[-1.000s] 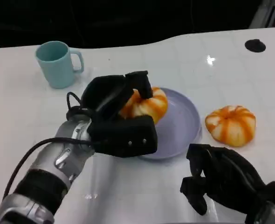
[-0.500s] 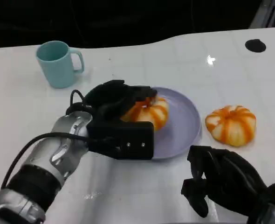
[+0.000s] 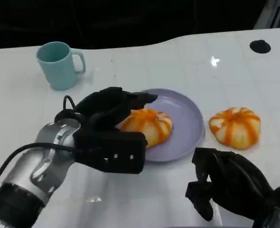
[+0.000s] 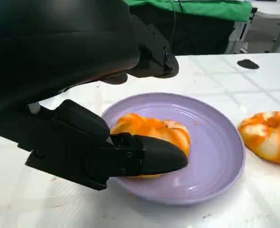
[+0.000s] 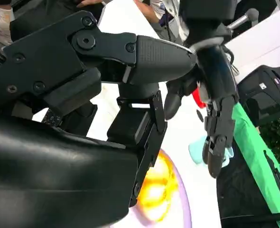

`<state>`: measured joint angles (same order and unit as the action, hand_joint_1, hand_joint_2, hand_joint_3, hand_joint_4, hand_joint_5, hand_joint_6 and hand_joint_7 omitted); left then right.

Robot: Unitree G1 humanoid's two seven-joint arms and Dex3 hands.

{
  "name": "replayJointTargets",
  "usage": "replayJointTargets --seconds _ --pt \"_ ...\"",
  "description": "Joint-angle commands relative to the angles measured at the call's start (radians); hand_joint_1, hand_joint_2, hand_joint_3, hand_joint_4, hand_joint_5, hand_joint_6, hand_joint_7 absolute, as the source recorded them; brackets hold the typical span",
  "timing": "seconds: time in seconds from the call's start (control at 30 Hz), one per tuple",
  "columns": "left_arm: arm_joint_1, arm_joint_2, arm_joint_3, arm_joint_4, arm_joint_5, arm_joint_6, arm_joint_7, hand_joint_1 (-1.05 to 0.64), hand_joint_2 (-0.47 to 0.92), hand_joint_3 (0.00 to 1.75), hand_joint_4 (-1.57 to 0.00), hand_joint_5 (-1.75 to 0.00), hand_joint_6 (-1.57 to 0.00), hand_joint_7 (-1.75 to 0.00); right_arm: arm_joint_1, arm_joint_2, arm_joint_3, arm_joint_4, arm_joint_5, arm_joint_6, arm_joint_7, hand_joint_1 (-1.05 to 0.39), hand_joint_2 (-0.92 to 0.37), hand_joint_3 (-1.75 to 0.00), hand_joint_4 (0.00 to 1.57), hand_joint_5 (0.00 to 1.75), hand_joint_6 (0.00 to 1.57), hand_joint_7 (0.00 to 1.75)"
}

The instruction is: Grasp the bread from the table and place it into the plate.

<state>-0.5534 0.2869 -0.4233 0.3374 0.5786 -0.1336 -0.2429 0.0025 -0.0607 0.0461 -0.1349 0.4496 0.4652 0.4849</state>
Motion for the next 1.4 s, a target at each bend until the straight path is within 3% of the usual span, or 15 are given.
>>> replayJointTargets --seconds 0.03,0.13,0.23,0.33,0.4,0.47,0.6,0.77,0.97,1.1,1.4 --pt "0.072 0.004 0.07 -0.074 -0.082 -0.003 0.007 -0.78 0.92 0.47 -0.06 -0.39 -0.29 -0.04 0.001 -0.013 -0.014 -0.01 0.02 0.015 -0.001 -0.94 -0.69 -0.75 1.26 1.68 1.06 1.64" --pt "0.155 -0.035 0.139 -0.139 -0.204 -0.022 0.018 -0.69 0.92 0.39 -0.23 -0.53 -0.44 -0.1 -0.001 -0.017 -0.008 -0.013 0.006 0.006 -0.004 -0.95 -0.7 -0.75 1.27 1.69 1.06 1.65" --pt "0.242 -0.095 0.204 -0.2 -0.363 -0.033 0.006 -0.65 0.92 0.36 -0.28 -0.95 -0.6 -0.17 -0.006 -0.019 -0.011 -0.007 0.01 0.01 0.0 -0.95 -0.7 -0.74 1.26 1.69 1.05 1.65" --pt "0.325 -0.146 0.241 -0.251 -0.496 -0.045 -0.011 -0.61 0.92 0.35 -0.35 -1.21 -0.67 -0.31 -0.008 -0.014 -0.016 -0.003 0.019 0.017 -0.002 -0.95 -0.69 -0.74 1.27 1.66 1.06 1.63" --pt "0.399 -0.187 0.256 -0.303 -0.574 -0.047 -0.007 -0.59 0.92 0.36 -0.38 -1.41 -0.48 -0.87 -0.01 -0.015 -0.014 -0.002 0.015 0.015 -0.003 -0.95 -0.68 -0.73 1.28 1.65 1.08 1.62" --pt "0.465 -0.216 0.259 -0.364 -0.622 -0.024 0.001 -0.6 0.92 0.4 -0.36 -1.63 -0.36 -1.21 -0.012 -0.02 -0.009 0.0 0.006 0.004 0.003 -0.95 -0.7 -0.73 1.28 1.64 1.08 1.61" --pt "0.579 -0.238 0.26 -0.456 -0.71 -0.006 -0.028 -0.6 0.92 0.5 -0.4 -1.74 -0.3 -1.61 -0.014 -0.023 -0.005 0.005 -0.002 -0.005 0.007 -0.95 -0.71 -0.74 1.28 1.63 1.08 1.61" --pt "0.709 -0.201 0.277 -0.607 -0.862 0.176 -0.078 -0.63 0.92 0.47 -0.59 -1.75 -0.47 -1.71 -0.019 -0.022 -0.003 0.002 0.001 0.007 -0.005 -0.96 -0.7 -0.73 1.29 1.63 1.08 1.6" --pt "0.797 -0.189 0.277 -0.668 -0.943 0.288 -0.098 -0.63 0.92 0.44 -0.75 -1.75 -0.56 -1.75 -0.027 -0.024 -0.001 0.007 -0.003 0.003 -0.003 -0.97 -0.69 -0.75 1.29 1.63 1.09 1.57" --pt "0.819 -0.218 0.276 -0.643 -0.982 0.299 -0.109 -0.6 0.92 0.38 -0.85 -1.75 -0.63 -1.75 -0.03 -0.026 -0.004 0.013 -0.003 -0.004 0.003 -0.96 -0.68 -0.76 1.29 1.63 1.1 1.57" --pt "0.784 -0.241 0.316 -0.546 -1.037 0.294 -0.173 -0.59 0.92 0.3 -0.91 -1.75 -0.69 -1.75 -0.032 -0.028 -0.016 0.028 0.007 -0.019 0.023 -0.96 -0.66 -0.79 1.29 1.63 1.11 1.55"
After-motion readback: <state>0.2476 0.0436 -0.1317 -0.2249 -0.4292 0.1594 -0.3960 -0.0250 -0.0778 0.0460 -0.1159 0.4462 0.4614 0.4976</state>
